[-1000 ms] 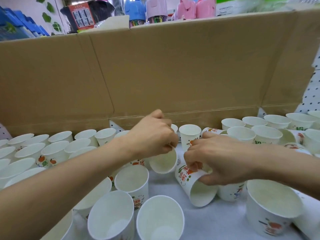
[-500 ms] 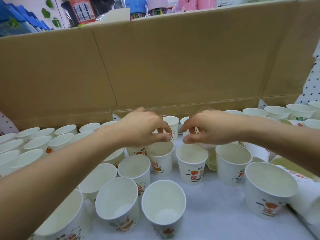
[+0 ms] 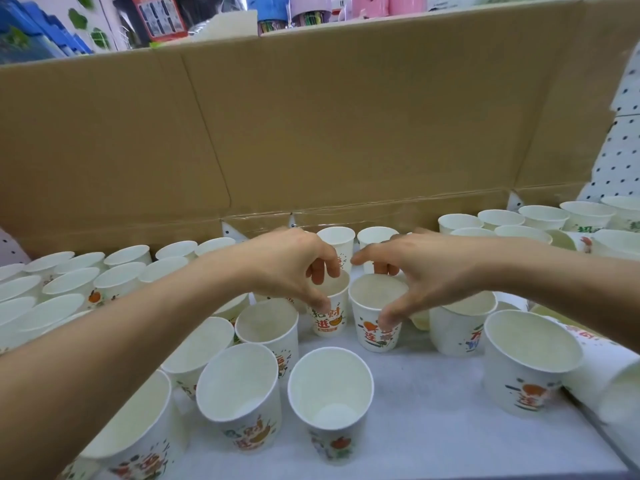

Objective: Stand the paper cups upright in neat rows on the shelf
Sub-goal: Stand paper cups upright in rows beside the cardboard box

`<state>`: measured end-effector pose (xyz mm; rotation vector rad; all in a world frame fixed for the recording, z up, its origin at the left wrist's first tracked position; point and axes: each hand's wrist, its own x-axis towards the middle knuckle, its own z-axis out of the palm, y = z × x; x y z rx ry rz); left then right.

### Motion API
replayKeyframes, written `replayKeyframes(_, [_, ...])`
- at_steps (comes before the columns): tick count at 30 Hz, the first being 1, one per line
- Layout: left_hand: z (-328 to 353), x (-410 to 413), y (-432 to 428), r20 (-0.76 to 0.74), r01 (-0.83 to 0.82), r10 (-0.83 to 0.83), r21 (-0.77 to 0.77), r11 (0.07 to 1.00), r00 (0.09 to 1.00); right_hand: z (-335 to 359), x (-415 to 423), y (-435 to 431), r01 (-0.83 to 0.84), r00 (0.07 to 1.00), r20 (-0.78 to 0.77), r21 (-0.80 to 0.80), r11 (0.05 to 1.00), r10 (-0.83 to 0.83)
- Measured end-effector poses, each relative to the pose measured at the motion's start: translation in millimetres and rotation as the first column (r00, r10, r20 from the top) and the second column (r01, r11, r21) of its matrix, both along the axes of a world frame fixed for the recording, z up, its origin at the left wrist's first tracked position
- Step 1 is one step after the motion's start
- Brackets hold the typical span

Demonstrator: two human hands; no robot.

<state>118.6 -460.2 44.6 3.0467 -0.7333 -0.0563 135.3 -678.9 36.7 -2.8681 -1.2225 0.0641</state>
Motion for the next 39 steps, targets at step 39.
replayKeyframes(39, [6.7, 53.5, -123.4, 0.300, -0.081, 0.044, 0.112, 0.990, 0.953, 6.3, -6.4, -112.4, 0.076, 0.968, 0.233, 0.094, 0.993, -0.097])
